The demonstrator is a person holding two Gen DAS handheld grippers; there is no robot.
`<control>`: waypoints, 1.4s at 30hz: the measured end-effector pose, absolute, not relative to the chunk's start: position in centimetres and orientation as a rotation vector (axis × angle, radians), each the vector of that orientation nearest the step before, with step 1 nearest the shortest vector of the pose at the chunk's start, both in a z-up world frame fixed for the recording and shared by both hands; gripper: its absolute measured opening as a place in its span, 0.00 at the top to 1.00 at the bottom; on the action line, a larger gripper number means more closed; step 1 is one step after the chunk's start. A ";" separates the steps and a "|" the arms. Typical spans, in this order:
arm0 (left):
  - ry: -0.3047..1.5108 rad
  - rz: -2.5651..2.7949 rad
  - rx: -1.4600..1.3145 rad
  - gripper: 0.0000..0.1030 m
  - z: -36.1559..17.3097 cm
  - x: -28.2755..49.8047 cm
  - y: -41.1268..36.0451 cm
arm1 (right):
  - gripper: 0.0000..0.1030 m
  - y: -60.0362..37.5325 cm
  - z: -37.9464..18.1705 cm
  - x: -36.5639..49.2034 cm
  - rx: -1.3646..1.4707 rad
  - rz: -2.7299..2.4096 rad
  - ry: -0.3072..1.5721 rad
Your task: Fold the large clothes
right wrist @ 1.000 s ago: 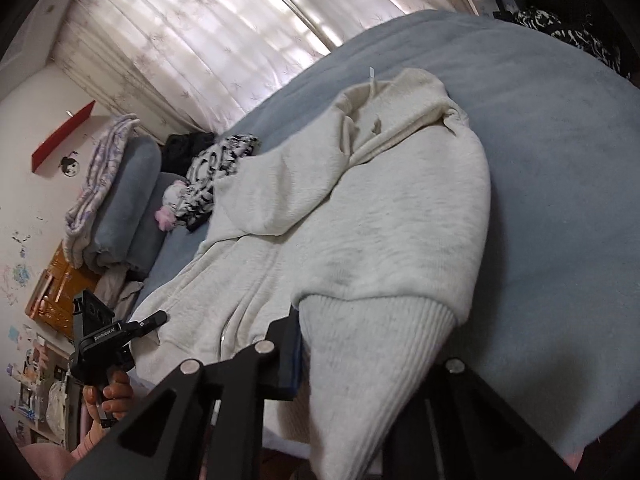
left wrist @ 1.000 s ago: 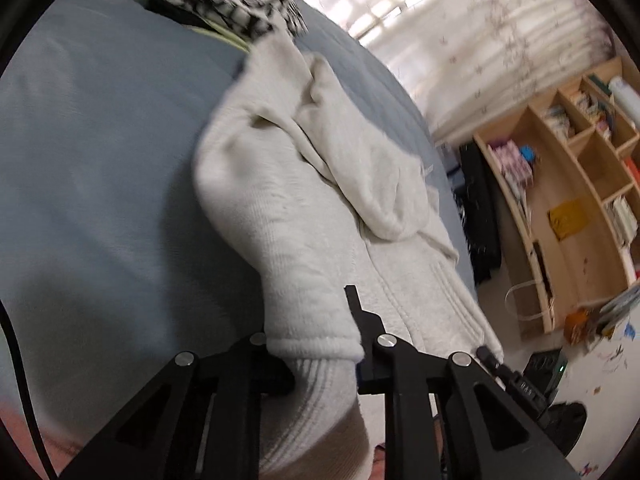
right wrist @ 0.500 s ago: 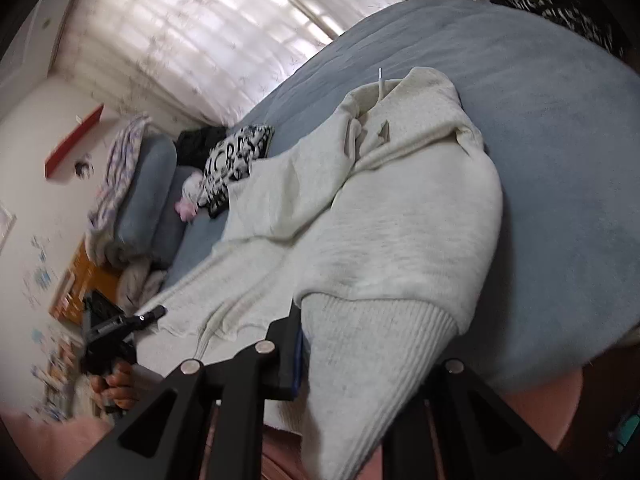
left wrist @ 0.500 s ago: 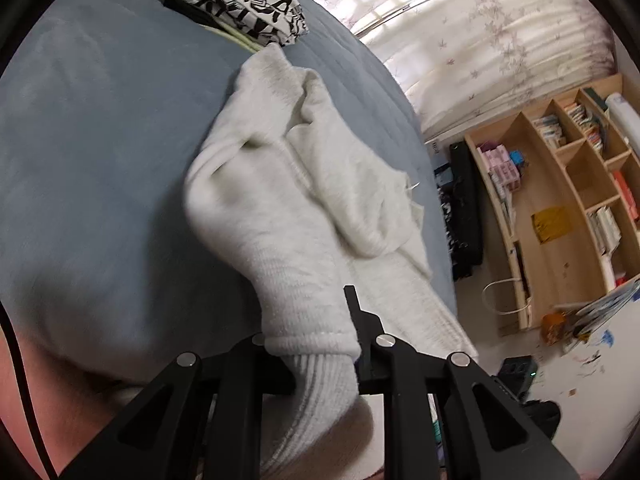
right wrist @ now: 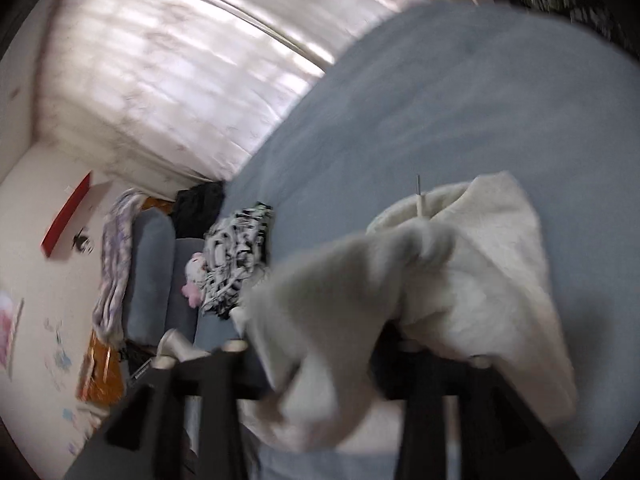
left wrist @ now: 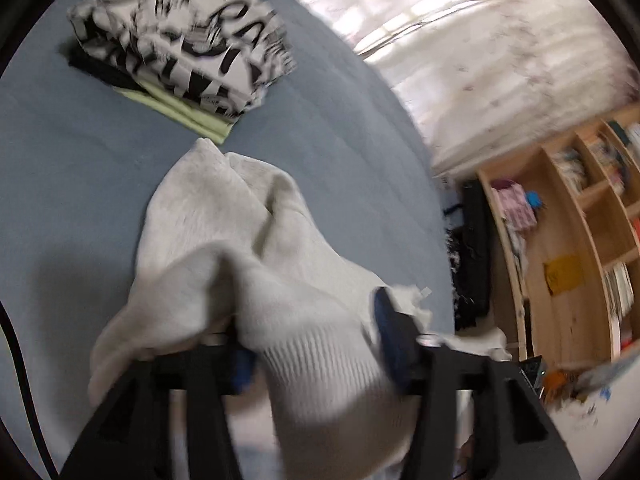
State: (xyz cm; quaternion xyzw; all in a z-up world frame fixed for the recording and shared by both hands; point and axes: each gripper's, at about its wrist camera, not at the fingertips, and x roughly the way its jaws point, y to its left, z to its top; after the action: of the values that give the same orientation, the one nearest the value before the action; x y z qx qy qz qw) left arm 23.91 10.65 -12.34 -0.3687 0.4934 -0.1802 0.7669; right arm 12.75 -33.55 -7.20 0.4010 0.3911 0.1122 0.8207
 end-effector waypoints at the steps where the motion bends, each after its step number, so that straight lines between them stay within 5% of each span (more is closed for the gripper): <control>1: 1.086 -0.367 -0.832 0.38 -13.4 25.3 10.7 | 0.34 -33.5 -8.5 14.6 0.866 0.223 0.871; 3: 1.118 -0.366 -0.916 0.28 -15.4 27.5 11.0 | 0.28 -33.3 -10.7 16.6 0.899 0.192 0.928; 7: 1.125 -0.331 -0.933 0.25 -16.7 29.5 11.4 | 0.28 -32.5 -11.9 17.2 0.878 0.222 0.929; 19: 1.063 -0.311 -0.040 0.26 -15.5 29.8 6.8 | 0.28 -35.2 -9.8 14.5 0.395 0.035 0.873; 33: 1.072 -0.464 0.105 0.26 -16.5 33.4 2.2 | 0.28 -34.4 -15.9 20.3 0.442 0.231 1.029; 35: 1.077 -0.463 0.136 0.26 -16.9 33.4 1.6 | 0.45 -34.2 -16.2 20.3 0.436 0.224 1.026; 37: 1.072 -0.477 0.161 0.41 -17.2 33.2 0.8 | 0.75 -33.6 -16.3 20.2 0.392 0.211 1.029; 38: 1.071 -0.488 0.172 0.60 -17.4 33.1 0.4 | 0.82 -32.9 -16.3 19.9 0.327 0.179 1.025; 41: 1.021 -0.429 0.248 0.89 -17.7 32.3 -0.7 | 0.88 -32.0 -15.3 18.3 0.241 0.123 0.954; 42: 0.985 -0.392 0.278 0.91 -17.5 31.7 -1.1 | 0.88 -31.8 -14.8 17.7 0.226 0.099 0.925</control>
State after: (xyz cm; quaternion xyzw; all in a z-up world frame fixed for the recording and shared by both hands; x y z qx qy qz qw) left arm 31.65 -1.09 -17.50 0.1321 0.4682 -0.1865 0.8536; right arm 17.66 -31.83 -14.81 0.1089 0.4452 0.0476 0.8875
